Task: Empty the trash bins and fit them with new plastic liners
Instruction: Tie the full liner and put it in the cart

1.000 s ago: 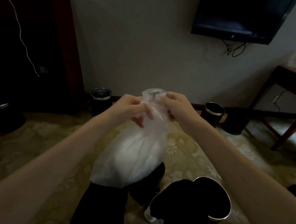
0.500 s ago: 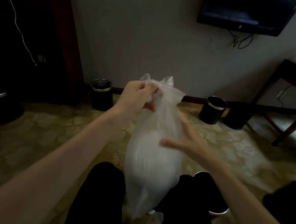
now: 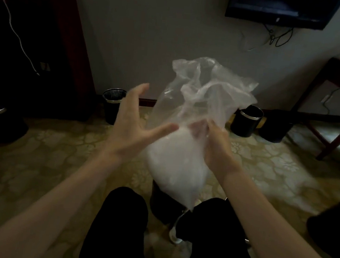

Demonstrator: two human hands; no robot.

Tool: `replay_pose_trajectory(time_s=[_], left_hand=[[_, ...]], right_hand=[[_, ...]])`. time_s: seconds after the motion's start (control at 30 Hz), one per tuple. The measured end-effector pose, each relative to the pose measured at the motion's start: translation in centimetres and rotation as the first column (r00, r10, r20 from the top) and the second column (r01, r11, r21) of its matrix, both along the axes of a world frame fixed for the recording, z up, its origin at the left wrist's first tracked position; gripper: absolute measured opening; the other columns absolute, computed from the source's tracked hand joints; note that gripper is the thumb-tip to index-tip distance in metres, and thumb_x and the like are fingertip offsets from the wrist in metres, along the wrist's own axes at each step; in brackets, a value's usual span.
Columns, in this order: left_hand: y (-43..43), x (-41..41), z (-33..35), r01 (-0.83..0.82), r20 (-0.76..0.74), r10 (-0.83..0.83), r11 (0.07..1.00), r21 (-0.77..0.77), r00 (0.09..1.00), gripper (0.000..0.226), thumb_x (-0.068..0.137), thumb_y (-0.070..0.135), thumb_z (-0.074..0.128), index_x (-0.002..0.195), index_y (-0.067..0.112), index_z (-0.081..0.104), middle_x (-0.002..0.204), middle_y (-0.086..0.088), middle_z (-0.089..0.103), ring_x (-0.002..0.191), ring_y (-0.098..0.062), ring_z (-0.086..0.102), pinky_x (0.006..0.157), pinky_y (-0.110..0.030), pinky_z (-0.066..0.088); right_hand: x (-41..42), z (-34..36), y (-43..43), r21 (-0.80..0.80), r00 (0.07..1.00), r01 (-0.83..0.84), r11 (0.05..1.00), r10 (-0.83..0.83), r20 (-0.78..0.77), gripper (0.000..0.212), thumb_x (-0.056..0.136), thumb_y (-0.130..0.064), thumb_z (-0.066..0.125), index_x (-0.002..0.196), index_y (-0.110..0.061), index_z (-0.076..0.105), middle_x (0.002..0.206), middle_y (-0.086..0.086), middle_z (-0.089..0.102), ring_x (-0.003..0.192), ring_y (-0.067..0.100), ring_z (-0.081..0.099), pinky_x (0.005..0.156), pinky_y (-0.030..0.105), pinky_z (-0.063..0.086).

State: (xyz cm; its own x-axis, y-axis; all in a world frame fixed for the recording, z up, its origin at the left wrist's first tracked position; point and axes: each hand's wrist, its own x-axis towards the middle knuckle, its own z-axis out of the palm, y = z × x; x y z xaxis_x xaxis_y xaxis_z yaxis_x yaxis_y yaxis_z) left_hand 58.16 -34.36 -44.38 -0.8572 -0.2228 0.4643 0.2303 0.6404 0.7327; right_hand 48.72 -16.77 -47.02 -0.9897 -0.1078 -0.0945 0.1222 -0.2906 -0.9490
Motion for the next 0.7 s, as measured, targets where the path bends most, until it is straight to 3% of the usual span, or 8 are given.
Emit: replay_pose_trajectory(time_s=[0.07, 0.13, 0.27, 0.33, 0.4, 0.5, 0.6, 0.7], left_hand=[[-0.4, -0.2, -2.2, 0.021, 0.268, -0.023, 1.000, 0.011, 0.963, 0.132, 0.050, 0.084, 0.072, 0.154, 0.036, 0.005, 0.161, 0.011, 0.014, 0.146, -0.011, 0.016, 0.117, -0.038, 0.021], [-0.1, -0.6, -4.1, 0.106, 0.379, -0.118, 0.993, 0.052, 0.918, 0.141, 0.047, 0.081, 0.078, 0.154, 0.039, -0.005, 0.163, 0.016, 0.006, 0.149, -0.008, 0.010, 0.121, -0.043, 0.019], [1.7, -1.5, -5.9, 0.254, 0.202, -0.280, 0.956, 0.148, 0.938, 0.121, 0.055, 0.067, 0.086, 0.150, 0.049, 0.013, 0.149, 0.031, 0.030, 0.139, 0.007, 0.028, 0.112, -0.026, 0.032], [2.2, -1.7, -6.0, 0.251, 0.128, -0.279, 0.947, 0.198, 0.952, 0.098, 0.061, 0.064, 0.084, 0.139, 0.060, 0.024, 0.135, 0.042, 0.040, 0.128, 0.017, 0.037, 0.098, -0.006, 0.035], [2.4, -1.7, -5.7, 0.197, 0.107, -0.221, 0.960, 0.199, 0.969, 0.071, 0.067, 0.072, 0.073, 0.124, 0.069, 0.031, 0.122, 0.050, 0.045, 0.116, 0.025, 0.042, 0.087, 0.004, 0.032], [2.8, -2.1, -5.8, 0.174, 0.059, -0.187, 0.968, 0.179, 0.981, 0.050, 0.077, 0.074, 0.059, 0.121, 0.056, 0.047, 0.116, 0.037, 0.056, 0.112, 0.014, 0.052, 0.089, -0.006, 0.041], [3.5, -2.5, -6.2, 0.248, 0.010, -0.252, 0.959, 0.140, 0.968, 0.034, 0.097, 0.051, 0.051, 0.121, 0.031, 0.063, 0.116, 0.014, 0.066, 0.111, -0.005, 0.060, 0.093, -0.030, 0.049], [4.0, -2.0, -6.4, 0.200, -0.030, -0.198, 0.960, 0.195, 0.980, 0.028, 0.099, 0.054, 0.041, 0.107, 0.044, 0.065, 0.102, 0.020, 0.068, 0.099, 0.000, 0.063, 0.080, -0.018, 0.048]], right_hand=[[-0.4, 0.2, -0.2, -0.058, 0.998, 0.006, 0.998, -0.002, 0.058, 0.035, 0.104, -0.014, 0.043, 0.078, -0.008, 0.064, 0.066, 0.003, 0.065, 0.060, 0.012, 0.062, 0.066, 0.028, 0.051], [-0.4, 0.3, -0.6, -0.054, 0.994, -0.027, 0.998, 0.032, 0.101, 0.029, 0.102, -0.013, 0.046, 0.079, -0.008, 0.063, 0.067, 0.005, 0.061, 0.062, 0.016, 0.058, 0.065, 0.029, 0.049], [0.2, 0.3, -1.5, -0.072, 0.985, -0.078, 0.994, 0.088, 0.146, 0.026, 0.096, -0.008, 0.049, 0.071, -0.009, 0.058, 0.054, 0.004, 0.056, 0.053, 0.016, 0.056, 0.057, 0.029, 0.049], [0.3, 0.4, -1.8, -0.074, 0.983, -0.100, 0.992, 0.110, 0.144, 0.026, 0.090, -0.003, 0.051, 0.067, -0.010, 0.058, 0.053, 0.002, 0.056, 0.051, 0.014, 0.054, 0.053, 0.027, 0.048], [0.5, 0.6, -1.9, -0.090, 0.979, -0.109, 0.990, 0.123, 0.161, 0.023, 0.092, -0.004, 0.051, 0.072, -0.008, 0.062, 0.060, 0.002, 0.059, 0.060, 0.017, 0.058, 0.060, 0.029, 0.052], [1.1, 0.5, -2.4, -0.160, 0.955, -0.094, 0.983, 0.135, 0.266, 0.019, 0.098, -0.013, 0.054, 0.105, -0.003, 0.069, 0.086, 0.009, 0.068, 0.087, 0.023, 0.068, 0.082, 0.035, 0.059], [1.7, 0.0, -2.9, -0.169, 0.935, -0.130, 0.977, 0.177, 0.308, 0.021, 0.100, -0.013, 0.051, 0.109, 0.000, 0.064, 0.091, 0.012, 0.062, 0.082, 0.018, 0.066, 0.073, 0.027, 0.057], [2.1, -0.3, -3.3, -0.212, 0.923, -0.104, 0.972, 0.174, 0.343, 0.019, 0.101, -0.015, 0.049, 0.111, -0.005, 0.061, 0.086, 0.009, 0.060, 0.074, 0.015, 0.062, 0.063, 0.022, 0.054]])
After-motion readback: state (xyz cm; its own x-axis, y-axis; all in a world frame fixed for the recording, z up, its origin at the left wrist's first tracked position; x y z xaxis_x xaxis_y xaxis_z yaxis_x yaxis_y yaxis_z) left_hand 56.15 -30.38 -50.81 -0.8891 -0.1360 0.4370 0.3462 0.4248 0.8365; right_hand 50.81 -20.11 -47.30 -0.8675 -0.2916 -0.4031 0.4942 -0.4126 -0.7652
